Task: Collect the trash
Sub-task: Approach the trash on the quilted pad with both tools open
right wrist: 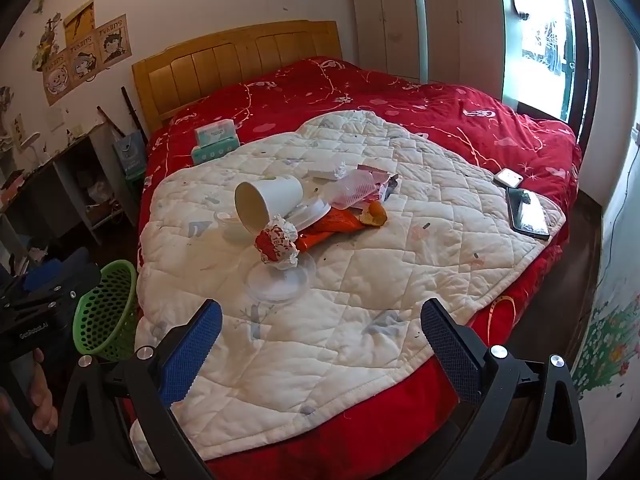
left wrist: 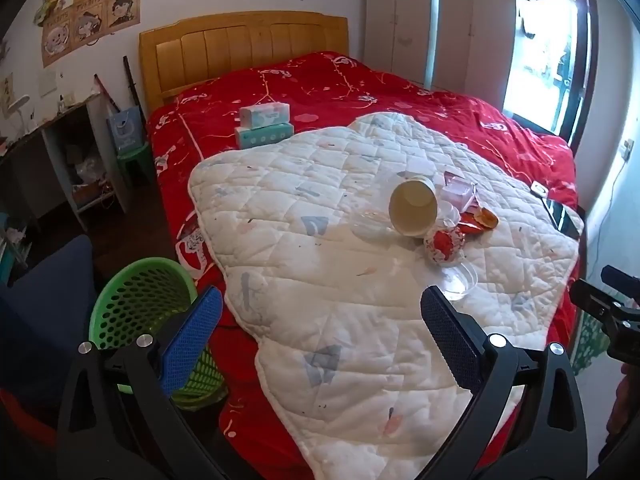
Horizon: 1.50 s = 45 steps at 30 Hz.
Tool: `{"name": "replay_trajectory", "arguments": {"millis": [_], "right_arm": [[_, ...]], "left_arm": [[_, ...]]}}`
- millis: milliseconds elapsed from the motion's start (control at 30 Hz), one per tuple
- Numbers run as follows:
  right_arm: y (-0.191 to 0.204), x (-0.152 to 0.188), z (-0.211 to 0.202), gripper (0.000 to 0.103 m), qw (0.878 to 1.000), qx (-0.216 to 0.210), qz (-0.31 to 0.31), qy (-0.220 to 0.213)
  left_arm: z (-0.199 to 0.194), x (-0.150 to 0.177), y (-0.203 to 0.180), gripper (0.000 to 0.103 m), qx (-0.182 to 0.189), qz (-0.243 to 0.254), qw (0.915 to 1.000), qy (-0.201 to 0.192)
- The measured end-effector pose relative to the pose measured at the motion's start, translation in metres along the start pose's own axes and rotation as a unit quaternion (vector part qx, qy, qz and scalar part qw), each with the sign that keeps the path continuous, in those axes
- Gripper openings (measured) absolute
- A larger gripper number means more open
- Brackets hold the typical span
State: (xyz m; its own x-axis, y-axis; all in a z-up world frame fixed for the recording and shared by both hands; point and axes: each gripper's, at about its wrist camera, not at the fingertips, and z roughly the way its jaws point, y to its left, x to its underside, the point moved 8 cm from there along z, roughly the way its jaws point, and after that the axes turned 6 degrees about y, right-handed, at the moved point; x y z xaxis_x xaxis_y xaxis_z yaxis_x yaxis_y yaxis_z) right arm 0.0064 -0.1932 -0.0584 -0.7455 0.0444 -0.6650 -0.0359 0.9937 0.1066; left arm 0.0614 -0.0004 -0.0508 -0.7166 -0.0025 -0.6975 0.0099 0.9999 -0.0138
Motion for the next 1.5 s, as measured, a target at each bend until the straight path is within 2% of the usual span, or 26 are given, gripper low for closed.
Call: {"name": "replay_trajectory", "arguments": {"millis": [133,433,1500], "right_arm": [[0.000,-0.001,-0.002,0.096,1.000,0.001,-0.001,-0.006],[0.012,-0.009,0.000,0.096,1.000,-0.004,-0.010,-0.002],[0.015,-0.004,-0.005,0.096,1.000,-0.020,-0.016,-0.015]], "left_arm": [[-0.003,0.001,0.008,0.098,0.003,-0.016,0.9998,-0.009],[-0.007,0.000,0.011,0.098,-0.008,-0.023,0.9997,-0.009],[-0.012,0.004,0.026,0.098,-0.025,-0.054,0.9982,-0.011]]}}
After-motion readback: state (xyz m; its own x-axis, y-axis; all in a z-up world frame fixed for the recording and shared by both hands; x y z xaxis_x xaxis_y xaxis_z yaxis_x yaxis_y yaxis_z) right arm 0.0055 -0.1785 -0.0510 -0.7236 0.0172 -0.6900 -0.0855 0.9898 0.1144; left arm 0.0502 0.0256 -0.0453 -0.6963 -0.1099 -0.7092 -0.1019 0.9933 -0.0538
